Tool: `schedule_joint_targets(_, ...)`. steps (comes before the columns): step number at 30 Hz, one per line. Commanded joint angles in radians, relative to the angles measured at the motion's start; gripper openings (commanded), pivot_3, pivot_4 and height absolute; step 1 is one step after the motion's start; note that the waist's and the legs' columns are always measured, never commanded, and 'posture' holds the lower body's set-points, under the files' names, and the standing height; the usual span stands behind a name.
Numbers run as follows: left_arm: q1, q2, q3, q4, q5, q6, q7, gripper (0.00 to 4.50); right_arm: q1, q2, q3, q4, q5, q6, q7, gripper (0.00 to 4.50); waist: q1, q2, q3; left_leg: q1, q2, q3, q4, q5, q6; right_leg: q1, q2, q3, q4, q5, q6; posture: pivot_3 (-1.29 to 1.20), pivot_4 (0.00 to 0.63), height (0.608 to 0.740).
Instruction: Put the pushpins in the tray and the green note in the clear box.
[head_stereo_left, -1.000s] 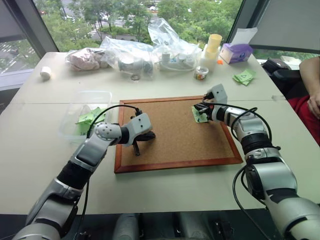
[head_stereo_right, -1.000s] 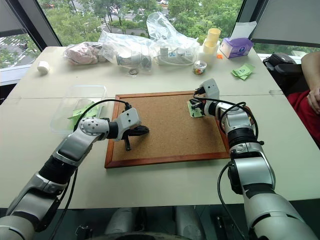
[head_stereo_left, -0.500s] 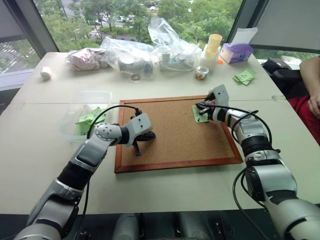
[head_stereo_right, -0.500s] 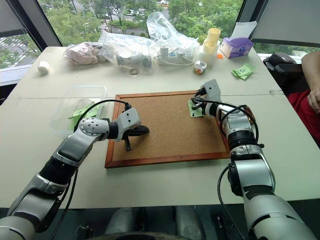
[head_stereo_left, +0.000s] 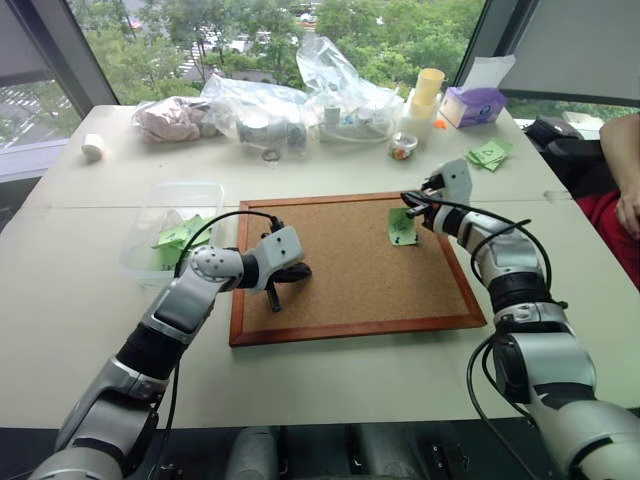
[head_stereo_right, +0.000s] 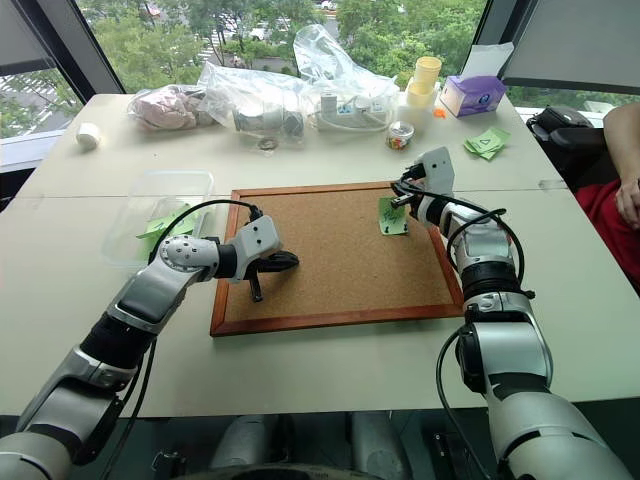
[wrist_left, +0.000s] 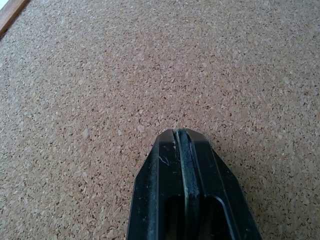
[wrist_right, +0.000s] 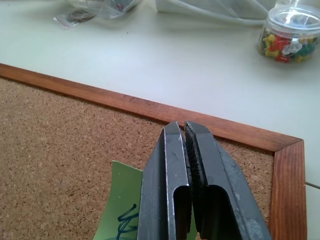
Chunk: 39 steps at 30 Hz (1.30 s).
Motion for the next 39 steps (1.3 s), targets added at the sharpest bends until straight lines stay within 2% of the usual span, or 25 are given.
schedule_joint_targets(1, 0.021, -0.006, -0.04, 0.022, 0.018, 0.013, -0.02, 0.0, -0.01, -0.006, -0.024, -0.046, 0.011, -0.009, -0.007, 0.04, 0.0, 0.0, 0.0, 0.0, 0.0, 0.0, 0.0, 0.0, 0.0, 0.0, 0.0, 0.0, 0.0, 0.0, 0.0, 0.0, 0.15, 0.738)
schedule_joint_targets(5, 0.028, -0.006, -0.038, 0.011, 0.019, 0.015, -0.022, 0.0, 0.033, -0.06, -0.091, -0.123, 0.037, 0.017, -0.054, 0.04, 0.005, 0.0, 0.0, 0.0, 0.0, 0.0, 0.0, 0.0, 0.0, 0.0, 0.0, 0.0, 0.0, 0.0, 0.0, 0.0, 0.15, 0.738)
schedule_joint_targets(11, 0.038, -0.001, -0.031, 0.0, 0.02, 0.013, -0.024, 0.0, 0.219, -0.176, -0.18, -0.336, 0.034, 0.136, -0.154, 0.04, 0.007, 0.001, 0.0, 0.0, -0.001, 0.0, -0.001, 0.0, 0.001, 0.0, -0.001, 0.0, -0.001, 0.0, 0.0, 0.0, 0.15, 0.738)
schedule_joint_targets(17, 0.024, -0.008, -0.035, 0.021, 0.026, -0.001, -0.036, 0.0, 0.357, -0.182, -0.211, -0.488, 0.042, 0.249, -0.206, 0.04, 0.0, 0.009, -0.005, 0.003, 0.0, 0.0, -0.001, 0.001, -0.001, 0.002, 0.001, 0.001, 0.0, 0.0, 0.0, 0.0, 0.15, 0.738)
schedule_joint_targets(24, 0.004, -0.012, -0.04, 0.052, 0.038, -0.025, -0.054, 0.0, 0.405, -0.182, -0.22, -0.484, 0.037, 0.283, -0.239, 0.04, 0.005, 0.009, -0.005, 0.002, -0.001, 0.0, -0.001, 0.0, -0.001, 0.002, 0.001, 0.001, 0.0, 0.0, 0.0, 0.0, 0.15, 0.738)
schedule_joint_targets(25, 0.003, -0.013, -0.04, 0.054, 0.038, -0.026, -0.055, 0.0, 0.406, -0.18, -0.224, -0.484, 0.041, 0.285, -0.243, 0.58, 0.005, 0.009, -0.005, 0.002, -0.001, 0.0, -0.001, 0.0, -0.001, 0.002, 0.001, 0.001, -0.001, 0.0, 0.0, 0.0, 0.15, 0.738)
schedule_joint_targets(26, 0.003, -0.013, -0.04, 0.055, 0.039, -0.028, -0.057, 0.0, 0.408, -0.178, -0.224, -0.486, 0.044, 0.288, -0.246, 0.89, 0.004, 0.009, -0.005, 0.002, -0.001, 0.0, -0.001, 0.0, -0.001, 0.002, 0.001, 0.001, -0.001, 0.0, 0.0, 0.0, 0.15, 0.738)
schedule_joint_targets(28, 0.002, -0.015, -0.04, 0.056, 0.041, -0.028, -0.058, 0.0, 0.412, -0.179, -0.224, -0.487, 0.046, 0.292, -0.252, 1.93, 0.003, 0.009, -0.005, 0.002, -0.001, 0.0, -0.001, 0.0, -0.001, 0.002, 0.001, 0.001, -0.001, 0.0, 0.0, 0.0, 0.15, 0.738)
schedule_joint_targets(29, 0.002, -0.016, -0.04, 0.056, 0.041, -0.028, -0.058, 0.0, 0.414, -0.179, -0.225, -0.486, 0.046, 0.293, -0.254, 2.29, 0.003, 0.009, -0.005, 0.002, -0.001, 0.0, -0.001, 0.0, -0.001, 0.002, 0.001, 0.001, -0.001, 0.0, 0.0, 0.0, 0.15, 0.738)
schedule_joint_targets(33, 0.003, -0.017, -0.038, 0.055, 0.042, -0.028, -0.059, 0.0, 0.415, -0.18, -0.231, -0.482, 0.048, 0.29, -0.263, 4.36, 0.004, 0.009, -0.005, 0.002, -0.001, 0.0, -0.001, 0.0, -0.001, 0.002, 0.001, 0.001, -0.001, 0.0, 0.0, 0.0, 0.15, 0.738)
schedule_joint_targets(39, 0.011, -0.015, -0.037, 0.057, 0.045, -0.029, -0.057, 0.0, 0.411, -0.181, -0.24, -0.473, 0.053, 0.278, -0.272, 4.44, 0.004, 0.009, -0.005, 0.002, -0.001, -0.001, -0.001, 0.0, -0.001, 0.002, 0.001, 0.001, -0.001, 0.0, 0.0, 0.0, 0.15, 0.738)
